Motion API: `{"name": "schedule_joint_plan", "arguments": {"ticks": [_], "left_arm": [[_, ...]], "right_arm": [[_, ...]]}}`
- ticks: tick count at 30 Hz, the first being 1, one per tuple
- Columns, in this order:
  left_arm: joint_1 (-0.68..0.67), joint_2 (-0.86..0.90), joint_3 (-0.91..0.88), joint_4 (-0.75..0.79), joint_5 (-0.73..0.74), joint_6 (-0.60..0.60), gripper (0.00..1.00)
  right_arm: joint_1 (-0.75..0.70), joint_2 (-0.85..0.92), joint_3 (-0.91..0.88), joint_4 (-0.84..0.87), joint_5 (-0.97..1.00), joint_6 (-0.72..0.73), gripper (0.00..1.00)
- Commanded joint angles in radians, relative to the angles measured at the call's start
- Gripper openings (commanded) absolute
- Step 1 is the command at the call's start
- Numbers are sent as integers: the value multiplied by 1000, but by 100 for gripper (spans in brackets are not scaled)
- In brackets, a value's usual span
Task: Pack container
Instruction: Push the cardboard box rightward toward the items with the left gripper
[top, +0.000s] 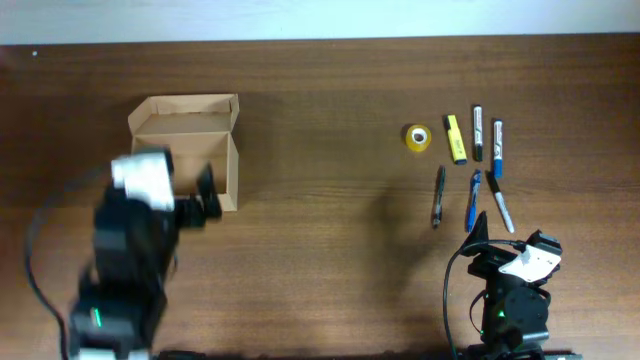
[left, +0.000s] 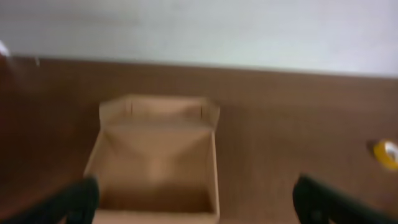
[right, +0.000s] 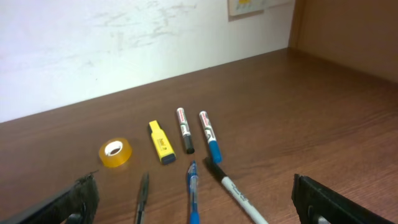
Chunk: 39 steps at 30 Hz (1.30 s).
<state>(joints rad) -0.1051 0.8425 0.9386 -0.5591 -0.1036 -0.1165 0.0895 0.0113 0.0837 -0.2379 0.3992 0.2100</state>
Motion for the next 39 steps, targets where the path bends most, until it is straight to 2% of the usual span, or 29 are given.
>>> {"name": "schedule_joint_plan", "arguments": {"ticks": [1, 5, 8, 13, 16, 27, 30, 36, 39], "left_arm": [[3, 239, 264, -121, 16, 14, 100], [3, 494, 576, -291, 153, 16, 100], [3, 610, 684, -313, 249, 16, 100], [3, 734, 700, -296, 183, -4, 100], [3, 835, 700, -324, 174, -51, 80], [3, 1133, 700, -344, 132, -129, 65], [3, 1176, 700, -344, 132, -142, 51], [3, 1218, 700, -343, 131, -209, 4], [3, 1219, 701, -343, 129, -257, 2]], "right_arm": [[-6, -9, -7, -3, 1, 9, 99], [-6, -9, -7, -3, 1, 9, 99], [-6, -9, -7, -3, 1, 9, 99], [-6, -9, -7, -3, 1, 9, 99], [-6, -9, -7, -3, 1, 9, 99], [-6, -9, -7, -3, 1, 9, 99], [-6, -9, -7, -3, 1, 9, 99], [-6, -9, -7, -3, 1, 9, 99], [-6, -9, -7, -3, 1, 9, 99]]}}
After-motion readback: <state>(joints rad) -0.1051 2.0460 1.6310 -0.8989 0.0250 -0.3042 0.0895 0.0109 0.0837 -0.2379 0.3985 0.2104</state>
